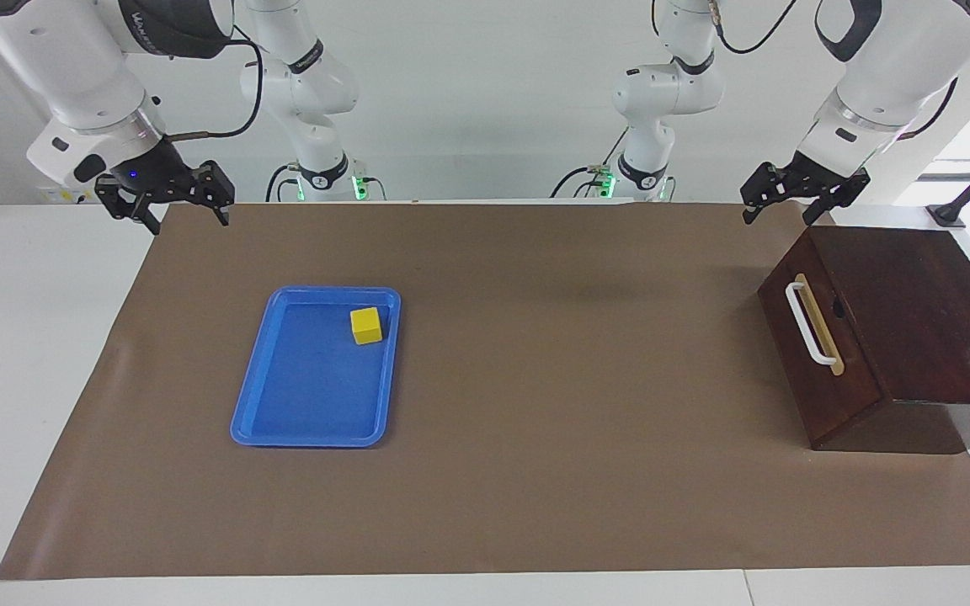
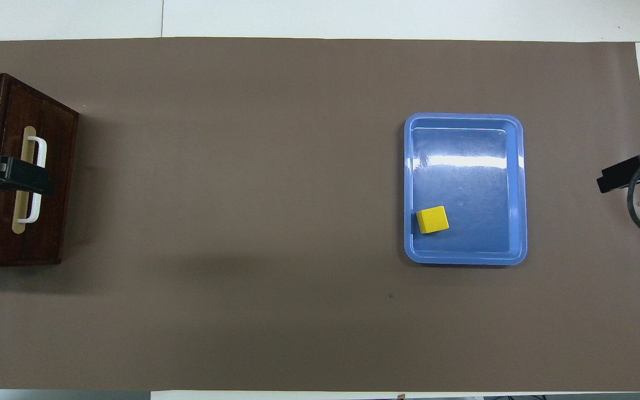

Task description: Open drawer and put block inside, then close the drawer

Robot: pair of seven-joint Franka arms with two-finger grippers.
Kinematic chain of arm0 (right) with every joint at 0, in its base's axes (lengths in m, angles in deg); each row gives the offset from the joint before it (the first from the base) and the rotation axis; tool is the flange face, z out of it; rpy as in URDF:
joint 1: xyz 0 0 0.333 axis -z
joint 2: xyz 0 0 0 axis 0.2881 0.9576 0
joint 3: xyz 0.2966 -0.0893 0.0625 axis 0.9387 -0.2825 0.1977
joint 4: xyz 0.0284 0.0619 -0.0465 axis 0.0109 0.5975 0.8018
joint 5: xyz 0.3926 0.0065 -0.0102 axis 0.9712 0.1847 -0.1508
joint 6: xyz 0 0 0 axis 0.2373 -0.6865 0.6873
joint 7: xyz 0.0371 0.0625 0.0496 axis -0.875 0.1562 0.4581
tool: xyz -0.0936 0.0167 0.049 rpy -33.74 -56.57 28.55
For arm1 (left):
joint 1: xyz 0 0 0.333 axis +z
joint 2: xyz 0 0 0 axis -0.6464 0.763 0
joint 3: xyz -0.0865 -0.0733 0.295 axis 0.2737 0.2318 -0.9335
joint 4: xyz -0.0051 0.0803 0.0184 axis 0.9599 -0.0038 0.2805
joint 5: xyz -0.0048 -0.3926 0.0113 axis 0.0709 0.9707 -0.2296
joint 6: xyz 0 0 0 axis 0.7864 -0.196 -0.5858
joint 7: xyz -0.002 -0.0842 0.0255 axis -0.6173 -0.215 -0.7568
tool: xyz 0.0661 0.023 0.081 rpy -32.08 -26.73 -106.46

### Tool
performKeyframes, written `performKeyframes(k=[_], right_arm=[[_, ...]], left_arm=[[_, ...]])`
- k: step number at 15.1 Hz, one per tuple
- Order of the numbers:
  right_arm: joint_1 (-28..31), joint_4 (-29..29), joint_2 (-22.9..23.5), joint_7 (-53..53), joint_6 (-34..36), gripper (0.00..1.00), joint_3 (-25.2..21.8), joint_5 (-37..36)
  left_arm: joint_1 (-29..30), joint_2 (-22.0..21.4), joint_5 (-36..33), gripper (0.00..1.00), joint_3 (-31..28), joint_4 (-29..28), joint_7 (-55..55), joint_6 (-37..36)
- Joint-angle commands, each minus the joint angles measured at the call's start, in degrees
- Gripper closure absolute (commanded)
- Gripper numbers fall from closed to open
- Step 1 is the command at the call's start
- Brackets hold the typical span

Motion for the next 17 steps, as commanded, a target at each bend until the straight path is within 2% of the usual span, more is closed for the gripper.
performKeyframes(k=[1, 13, 17], right_arm=[[0.68, -0.57, 0.08, 0.33, 0.59, 0.00, 0.59, -1.17], [0.94, -0.31, -0.09, 0.50, 1.21, 0.00, 0.50, -0.56], [1.91, 1.79, -1.06, 8.04, 1.38, 0.00, 0.59, 1.46]], left_arm=[[-0.13, -0.74, 0.72, 0.00, -0.38, -0.44, 0.37, -0.73], [-0.13, -0.74, 0.72, 0.00, -0.38, -0.44, 0.37, -0.73], [-0.13, -0.65, 0.72, 0.00, -0.38, -0.44, 0.37, -0.73]])
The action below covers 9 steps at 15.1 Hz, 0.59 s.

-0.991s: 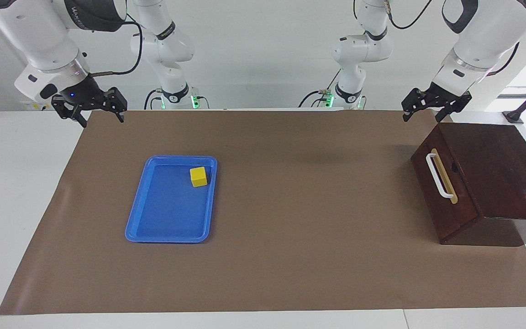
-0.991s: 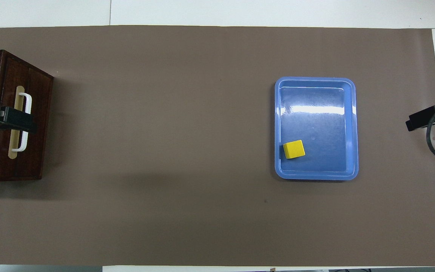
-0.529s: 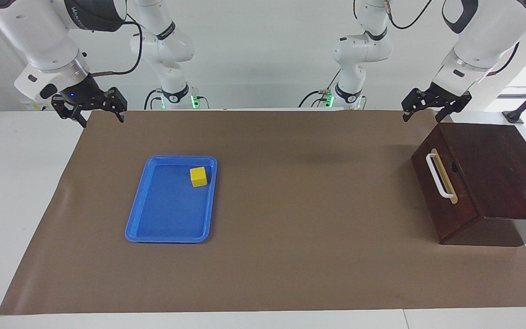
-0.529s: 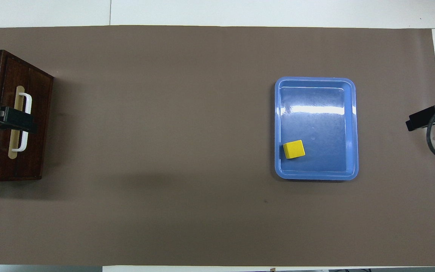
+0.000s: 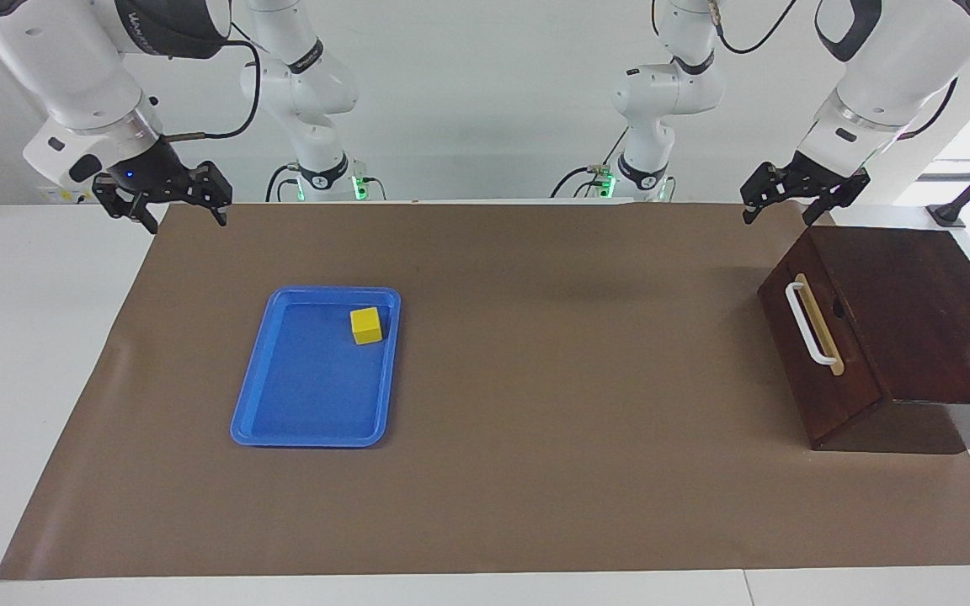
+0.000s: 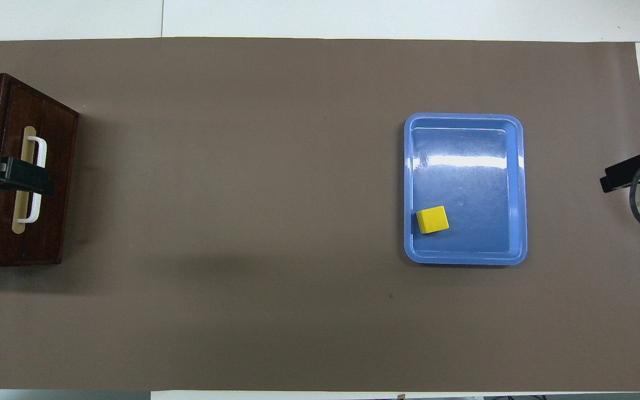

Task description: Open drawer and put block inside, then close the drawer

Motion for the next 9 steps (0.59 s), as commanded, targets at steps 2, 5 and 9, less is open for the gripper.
performKeyframes(k=[2, 5, 9], right_arm=[[1.51, 5.16, -2.54, 11.28, 0.85, 0.00, 0.60, 4.96], [1.51, 9.47, -2.90, 28.23, 0.42, 0.00, 0.51, 11.37], [1.34, 14.56, -0.36, 50.21, -3.17, 0.00, 0.60, 20.86]], left_arm=[[-0.13, -0.74, 0.72, 0.00, -0.38, -0.44, 0.37, -0.72], [-0.21, -0.65, 0.72, 0.00, -0.38, -0.44, 0.37, -0.72], [-0.21, -0.74, 0.72, 0.00, -0.38, -0.44, 0.37, -0.72]])
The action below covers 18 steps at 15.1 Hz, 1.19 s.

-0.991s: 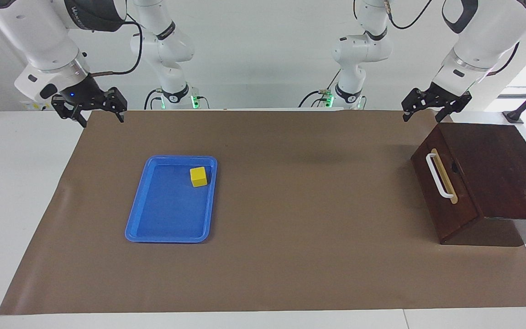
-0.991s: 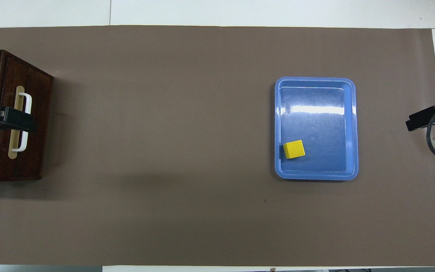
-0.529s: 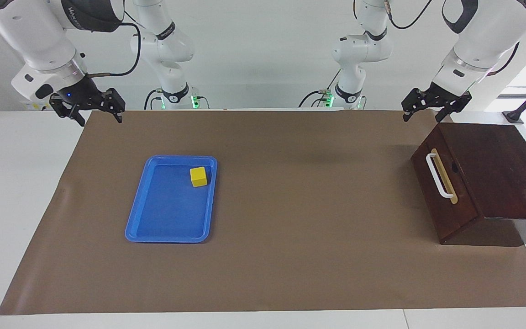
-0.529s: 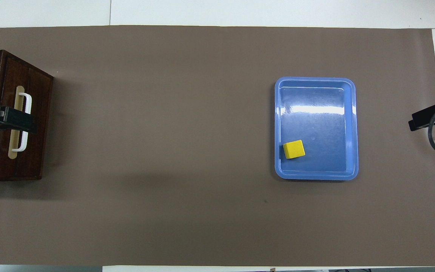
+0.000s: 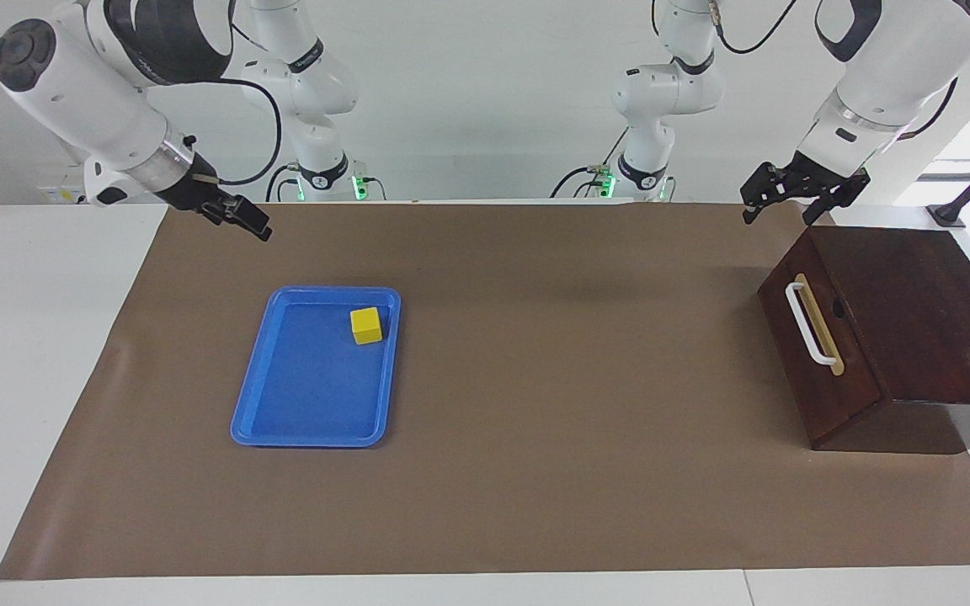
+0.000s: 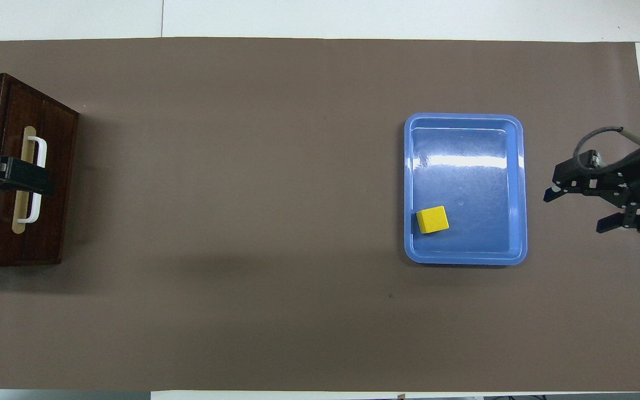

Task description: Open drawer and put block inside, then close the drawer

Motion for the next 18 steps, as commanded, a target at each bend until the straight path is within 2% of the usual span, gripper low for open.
performKeyframes(k=[1, 5, 8, 10, 14, 18], right_arm=[[0.52, 6.67, 0.25, 13.31, -5.89, 0.00, 0.58, 7.10], [0.34, 13.36, 2.26, 28.53, -15.30, 0.00, 0.58, 18.87], [-0.28, 18.37, 2.53, 30.84, -21.89, 0.00, 0.58, 25.03], [-1.33, 20.93, 2.62, 30.93, -23.84, 0.00, 0.58, 26.97], [-1.24, 20.50, 7.88, 31.11, -24.81, 0.00, 0.67, 30.41], [-1.34, 19.71, 11.84, 24.88, -25.07, 0.00, 0.67, 30.50]], left_arm=[[-0.13, -0.74, 0.72, 0.00, -0.38, -0.44, 0.37, -0.72], [-0.13, -0.74, 0.72, 0.00, -0.38, -0.44, 0.37, -0.72], [-0.22, -0.65, 0.72, 0.00, -0.38, -0.44, 0.37, -0.72], [-0.22, -0.65, 0.72, 0.00, -0.38, -0.44, 0.37, -0.72], [-0.13, -0.74, 0.72, 0.00, -0.38, -0.44, 0.37, -0.72], [-0.48, -0.74, 0.72, 0.00, -0.38, -0.44, 0.54, -0.72]])
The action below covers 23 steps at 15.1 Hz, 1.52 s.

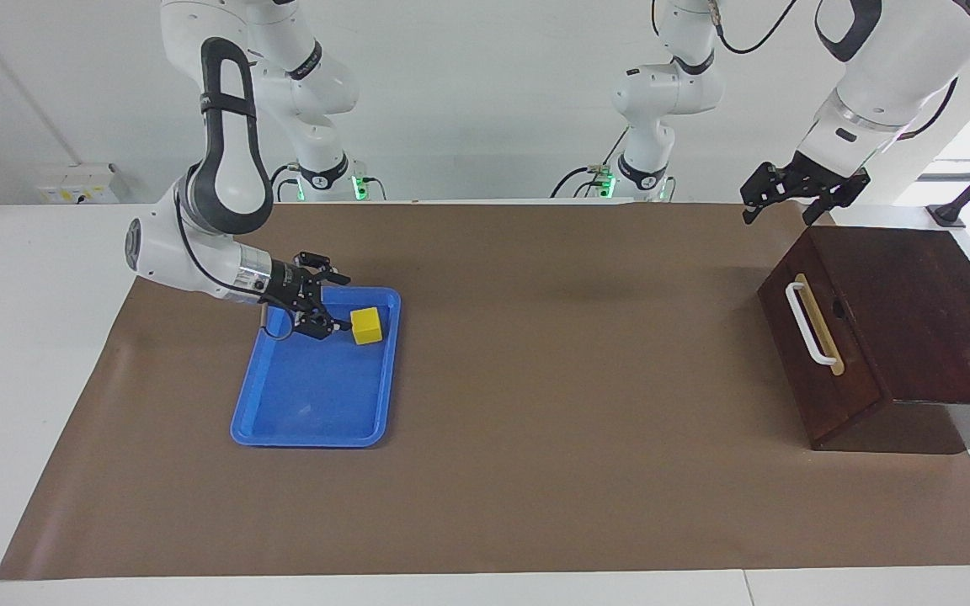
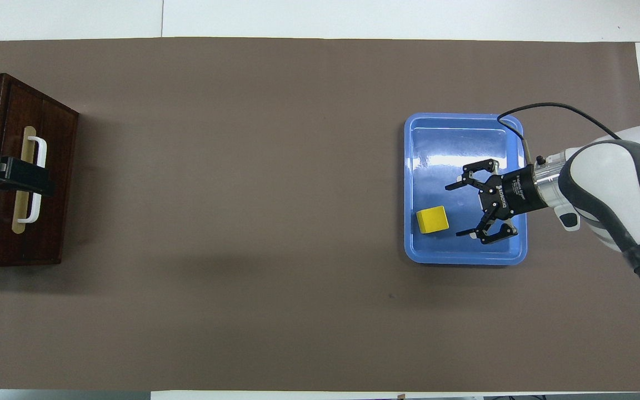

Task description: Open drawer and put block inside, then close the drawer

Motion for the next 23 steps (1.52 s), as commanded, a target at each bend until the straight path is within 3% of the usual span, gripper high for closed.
performKeyframes(k=[1, 7, 11, 15, 18, 23], right_arm=[[0.11, -2.23, 3.33, -3.77, -1.25, 0.00, 0.23, 1.55], [-0.07, -1.55, 5.90, -8.26, -4.24, 0.00, 0.23, 5.23], [-0.07, 1.79, 5.11, -12.56, -4.59, 0.00, 0.23, 6.56], [0.11, 3.64, 4.49, -14.41, -4.68, 0.00, 0.23, 6.65], [0.28, 4.69, 4.23, -15.99, -5.03, 0.00, 0.23, 6.65], [0.37, 5.49, 4.05, -17.22, -6.25, 0.00, 0.23, 6.91]], left_arm=[[-1.09, -0.74, 0.72, 0.00, -0.21, -0.44, 0.45, -0.70], [-1.44, -0.92, 0.63, 0.00, -0.21, -1.40, 0.72, 0.00], [-3.71, -4.87, -7.96, 0.00, -0.03, -14.30, 1.24, 13.07], [-5.13, -1.72, -19.47, 0.00, -0.03, -19.68, 5.10, 21.95], [-6.36, 3.46, -28.78, 0.00, -0.03, -19.60, 9.14, 24.87], [-6.20, 7.87, -36.72, 0.00, -0.03, -19.86, 14.25, 31.01]])
